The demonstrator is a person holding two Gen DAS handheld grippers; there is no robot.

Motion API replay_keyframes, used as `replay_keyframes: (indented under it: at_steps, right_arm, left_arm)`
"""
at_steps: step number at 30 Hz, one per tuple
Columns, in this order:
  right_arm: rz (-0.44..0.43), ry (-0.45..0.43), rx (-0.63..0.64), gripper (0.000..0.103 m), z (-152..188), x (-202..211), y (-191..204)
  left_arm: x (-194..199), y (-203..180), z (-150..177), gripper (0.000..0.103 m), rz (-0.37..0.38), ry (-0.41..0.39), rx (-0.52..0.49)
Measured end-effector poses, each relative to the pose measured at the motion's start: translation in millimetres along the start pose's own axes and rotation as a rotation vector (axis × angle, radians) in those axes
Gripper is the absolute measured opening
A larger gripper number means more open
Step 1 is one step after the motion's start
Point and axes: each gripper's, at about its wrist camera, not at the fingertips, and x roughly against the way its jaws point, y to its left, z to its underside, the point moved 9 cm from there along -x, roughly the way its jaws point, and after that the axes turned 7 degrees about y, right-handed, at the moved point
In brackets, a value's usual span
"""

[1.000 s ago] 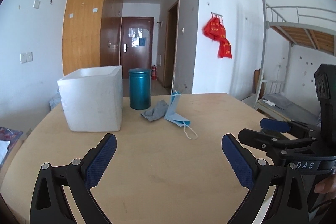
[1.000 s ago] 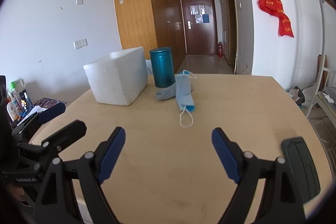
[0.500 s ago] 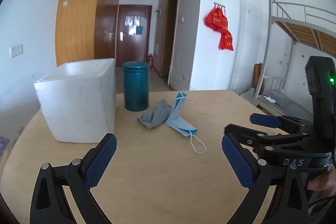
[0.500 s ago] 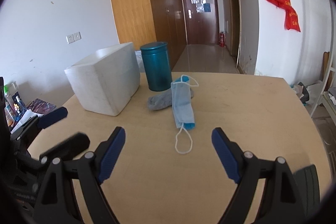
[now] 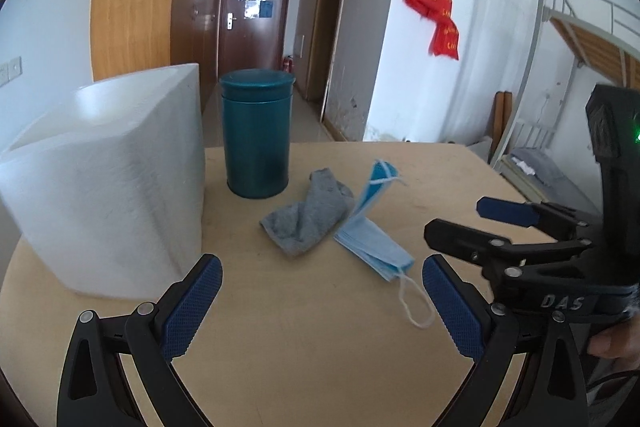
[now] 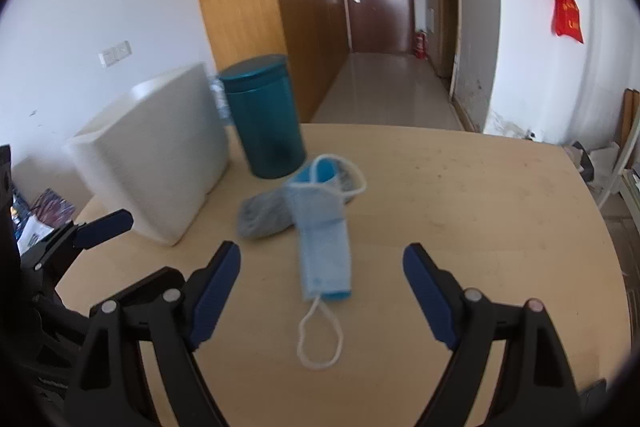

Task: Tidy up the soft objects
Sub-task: 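Grasp the grey sock with the left tool while the right tool grasps the blue mask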

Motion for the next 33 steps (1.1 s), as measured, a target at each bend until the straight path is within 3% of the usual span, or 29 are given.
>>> replay_keyframes:
  at_steps: [4,11,16,20,24,33]
  right_arm:
    - [0.007,0.039,-0.023,0.087,-16.6,-23.1,-11.2]
    - [-0.049,0.104,-0.05,0.087,-19.9,-52.3,-9.7]
    - [-0.016,0.112,-0.061,0.085,-23.8,-65.1,-13.9]
    - [-0.036,0.146,-0.086,0.072,-22.2,-74.7,-16.4]
    - [-0.022,0.15,-0.091,0.07,-22.2,-78.1,-20.5]
    - [0.013,0.178,-0.085,0.07,-24.3,-90.1,-31.0]
  left_arm:
    - [-26.3,12.1,-12.5,0.1,-0.018,0.003,0.0]
    - [-73.1,15.7,-6.8,0.1,-0.112,0.06,-0.128]
    - [-86.7,10.8,-13.7,0.099,-0.067,0.064,-0.149]
    - [-96.9,11.9,-18.0,0.093,-0.059,0.076,-0.149]
    - [-106.1,20.0,-18.3,0.082,-0.052,0.111,-0.126]
    - [-120.7,27.6,-10.8,0.082,0.007,0.199,-0.095]
